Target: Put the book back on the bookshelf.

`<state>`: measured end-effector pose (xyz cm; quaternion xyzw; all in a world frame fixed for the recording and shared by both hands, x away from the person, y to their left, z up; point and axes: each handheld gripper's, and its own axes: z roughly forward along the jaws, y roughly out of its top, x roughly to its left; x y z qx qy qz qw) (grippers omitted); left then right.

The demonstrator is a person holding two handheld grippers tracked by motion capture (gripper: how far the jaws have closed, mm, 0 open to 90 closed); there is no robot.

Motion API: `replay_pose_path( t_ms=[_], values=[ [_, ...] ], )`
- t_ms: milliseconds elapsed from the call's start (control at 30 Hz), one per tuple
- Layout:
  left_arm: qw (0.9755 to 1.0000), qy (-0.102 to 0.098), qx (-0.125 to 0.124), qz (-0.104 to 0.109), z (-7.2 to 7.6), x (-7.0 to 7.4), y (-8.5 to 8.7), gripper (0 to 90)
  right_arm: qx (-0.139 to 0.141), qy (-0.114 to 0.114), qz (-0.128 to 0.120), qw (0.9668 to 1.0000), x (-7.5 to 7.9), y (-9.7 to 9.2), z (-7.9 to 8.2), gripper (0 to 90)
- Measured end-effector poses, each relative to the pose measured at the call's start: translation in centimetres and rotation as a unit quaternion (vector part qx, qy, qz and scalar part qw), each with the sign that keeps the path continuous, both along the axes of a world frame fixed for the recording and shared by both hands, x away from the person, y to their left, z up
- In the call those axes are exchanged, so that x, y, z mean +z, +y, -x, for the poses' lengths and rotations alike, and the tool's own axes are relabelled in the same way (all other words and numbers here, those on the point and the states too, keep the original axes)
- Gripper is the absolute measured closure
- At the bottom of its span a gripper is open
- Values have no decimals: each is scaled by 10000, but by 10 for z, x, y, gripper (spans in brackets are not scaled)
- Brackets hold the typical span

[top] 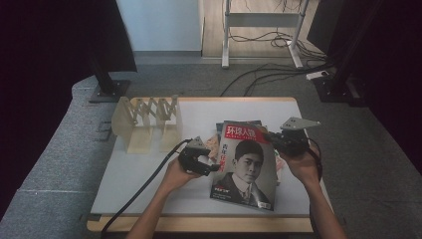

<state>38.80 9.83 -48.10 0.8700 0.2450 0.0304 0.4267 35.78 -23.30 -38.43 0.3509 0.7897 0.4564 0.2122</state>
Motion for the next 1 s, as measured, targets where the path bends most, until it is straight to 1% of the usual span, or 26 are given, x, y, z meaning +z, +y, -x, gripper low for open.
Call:
replay_pose_path(
  t_ms=[100,133,200,233,300,367,433,533,633,700,767,833,900,933,1000],
  values=[
    [10000,-9,6,-38,-5,4,-1,218,13,2,-30,10000,0,-1,2,850],
    [10000,0,0,-15,-7,6,-1,224,18,6,-39,10000,0,-2,2,850],
    [9999,52,-55,73,-10,7,-1,264,34,-16,-76,10000,1,-4,4,850],
    [9999,71,-62,39,-12,7,-1,264,34,-16,-76,10000,1,-4,4,850],
    [9999,85,-90,-36,-14,6,-4,265,43,-23,-112,9999,2,-5,5,850],
    [9997,119,-191,-92,-15,4,-8,267,69,-45,-141,9999,2,-7,7,850],
    [9996,100,-227,-127,-16,2,-12,267,100,-69,-158,9998,3,-7,8,850],
    [9996,139,-248,-14,-16,-1,-15,286,137,-102,-165,9997,5,-7,12,849],
    [9995,203,-258,-4,-18,-4,-16,305,168,-148,-168,9996,8,-7,14,849],
    [9991,244,-342,-18,-19,-6,-17,313,194,-168,-189,9995,9,-7,16,849],
    [9986,256,-465,-60,-18,-7,-19,332,217,-186,-194,9994,9,-6,17,849],
    [9982,268,-531,-85,-17,-9,-22,346,234,-207,-194,9993,10,-6,17,848],
    [9975,345,-622,-20,-17,-10,-24,400,248,-219,-194,9993,11,-5,18,847],
    [9974,347,-625,-26,-16,-9,-25,425,254,-221,-190,9993,11,-5,18,847],
    [9975,367,-605,-64,-16,-8,-25,441,272,-230,-189,9992,11,-4,18,846]
  ],
)
